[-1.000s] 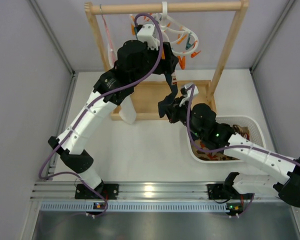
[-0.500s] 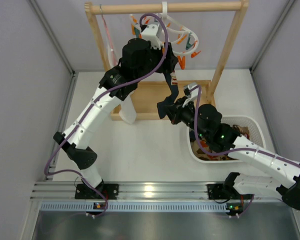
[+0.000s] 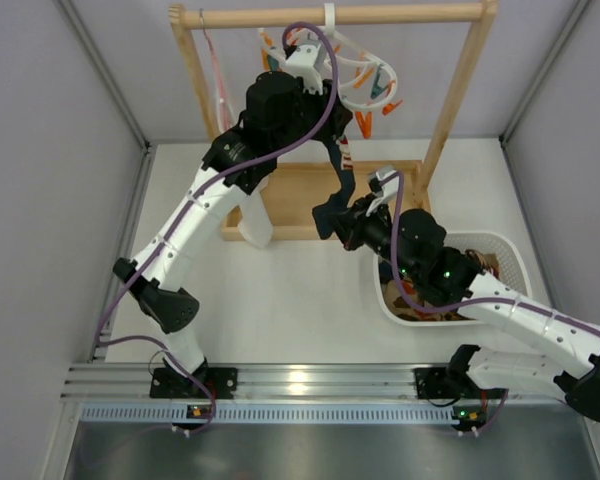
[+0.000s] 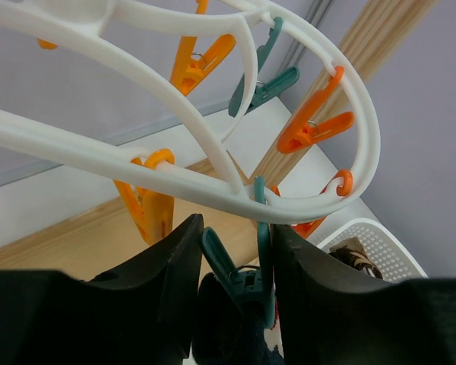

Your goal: Remove the socks clipped to the hanger

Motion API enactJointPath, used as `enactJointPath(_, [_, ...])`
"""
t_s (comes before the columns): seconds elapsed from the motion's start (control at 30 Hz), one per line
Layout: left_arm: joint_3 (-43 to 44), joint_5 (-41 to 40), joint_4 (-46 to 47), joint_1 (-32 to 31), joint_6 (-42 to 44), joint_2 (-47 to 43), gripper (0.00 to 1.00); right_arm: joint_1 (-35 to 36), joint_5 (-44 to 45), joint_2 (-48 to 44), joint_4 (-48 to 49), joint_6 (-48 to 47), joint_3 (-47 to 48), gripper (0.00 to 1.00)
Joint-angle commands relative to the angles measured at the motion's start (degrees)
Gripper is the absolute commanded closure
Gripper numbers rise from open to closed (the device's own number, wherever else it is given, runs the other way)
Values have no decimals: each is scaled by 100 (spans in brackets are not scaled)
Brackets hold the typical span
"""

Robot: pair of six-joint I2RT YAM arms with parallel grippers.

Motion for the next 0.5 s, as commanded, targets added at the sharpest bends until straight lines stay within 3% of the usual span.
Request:
enactJointPath(0.0, [267, 147, 348, 20, 58, 68, 58, 27, -78, -215, -16, 6, -80, 100])
enactJointPath(0.07, [276, 147, 348, 20, 58, 86, 66, 18, -43, -303, -16, 24, -186, 100])
enactJointPath(0.17, [267, 112, 348, 20, 49, 103, 71, 18, 71, -443, -86, 41, -326, 100])
enactJointPath(0.23, [258, 68, 356, 20, 49, 103, 82, 18, 177, -645, -121, 68, -432, 100])
enactJointPath(0.33, [249, 42, 348, 20, 14, 94, 87, 9, 335, -934, -156, 121, -748, 100])
enactJointPath(0.4, [232, 59, 348, 20, -4, 51, 84, 9, 431, -1067, -322, 112, -775, 100])
enactJointPath(0.43, [180, 68, 348, 20, -30, 42, 66, 9, 493, -1189, -454, 94, -775, 100])
enactJointPath(0.47, [135, 77, 348, 20, -74, -28, 61, 9, 589, -1278, -577, 103, -740, 100])
